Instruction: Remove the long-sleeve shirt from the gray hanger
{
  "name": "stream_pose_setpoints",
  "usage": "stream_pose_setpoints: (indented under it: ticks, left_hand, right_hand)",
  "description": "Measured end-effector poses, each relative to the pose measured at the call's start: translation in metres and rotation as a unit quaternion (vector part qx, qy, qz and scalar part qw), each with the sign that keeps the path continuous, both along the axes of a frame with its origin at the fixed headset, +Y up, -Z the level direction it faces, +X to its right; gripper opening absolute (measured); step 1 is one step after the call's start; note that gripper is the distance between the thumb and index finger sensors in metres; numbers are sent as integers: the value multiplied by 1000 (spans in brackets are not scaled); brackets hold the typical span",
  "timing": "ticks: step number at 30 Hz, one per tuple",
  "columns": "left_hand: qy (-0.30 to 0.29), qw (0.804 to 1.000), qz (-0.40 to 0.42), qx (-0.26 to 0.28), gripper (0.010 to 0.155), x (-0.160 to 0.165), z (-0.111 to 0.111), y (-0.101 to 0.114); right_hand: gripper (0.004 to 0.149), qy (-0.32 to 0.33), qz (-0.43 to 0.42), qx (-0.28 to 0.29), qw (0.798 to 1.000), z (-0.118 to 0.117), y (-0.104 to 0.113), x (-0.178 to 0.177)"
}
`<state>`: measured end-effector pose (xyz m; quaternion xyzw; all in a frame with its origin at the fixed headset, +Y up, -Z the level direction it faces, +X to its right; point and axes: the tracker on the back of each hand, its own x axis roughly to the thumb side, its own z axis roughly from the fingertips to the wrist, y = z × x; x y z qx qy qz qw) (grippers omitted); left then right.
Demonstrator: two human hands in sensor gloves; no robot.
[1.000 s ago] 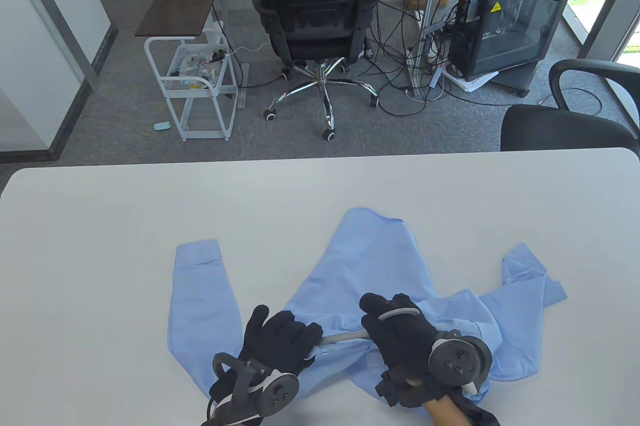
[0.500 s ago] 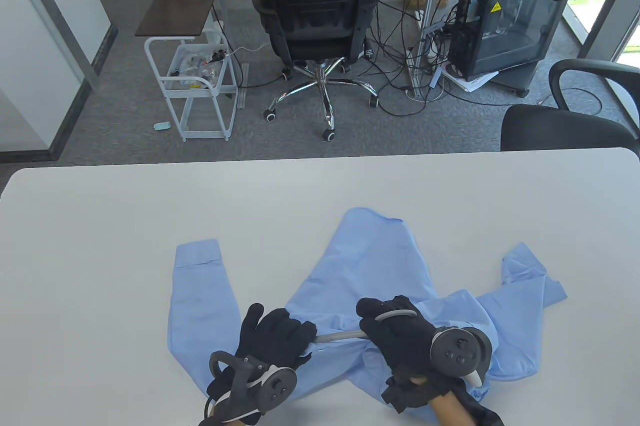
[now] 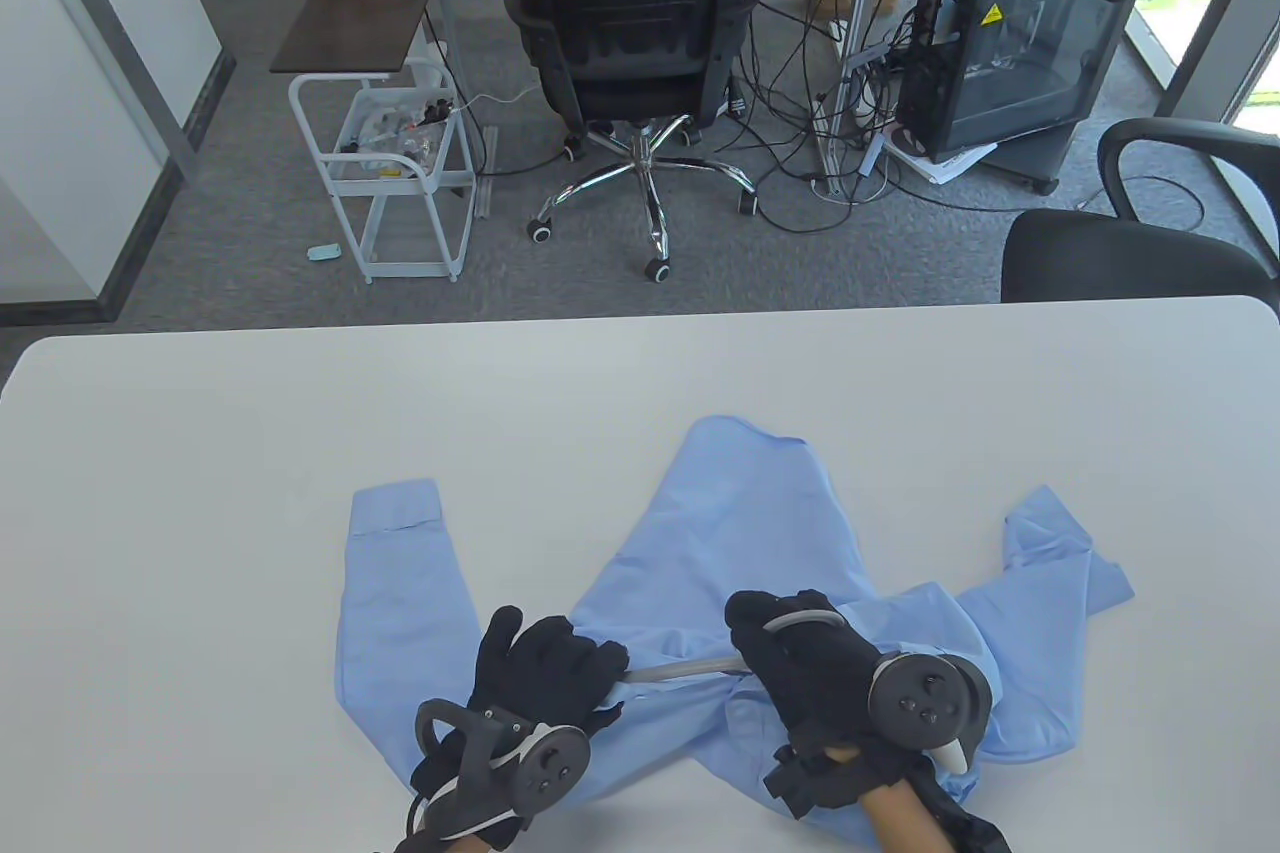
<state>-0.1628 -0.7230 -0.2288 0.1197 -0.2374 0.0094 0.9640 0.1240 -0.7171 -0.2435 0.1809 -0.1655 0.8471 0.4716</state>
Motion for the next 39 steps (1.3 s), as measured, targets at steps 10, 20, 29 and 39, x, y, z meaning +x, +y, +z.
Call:
stream_pose_setpoints:
  ticks: [10, 20, 29, 39]
  left_hand:
    - [13, 1000, 5, -21, 52, -8, -4, 1]
    - [7, 1000, -26, 8, 57, -10, -1, 4]
    - [10, 1000, -29, 5, 55, -9, -2, 2]
    - [20, 999, -25, -10, 53, -13, -5, 1]
  right_hand:
    - [48, -13, 16, -9, 1000, -1, 2, 4]
    - [47, -11, 4, -12, 1000, -1, 3, 8]
    - [46, 13, 12, -59, 998, -6, 2, 12]
    - [42, 30, 3, -90, 995, -9, -2, 16]
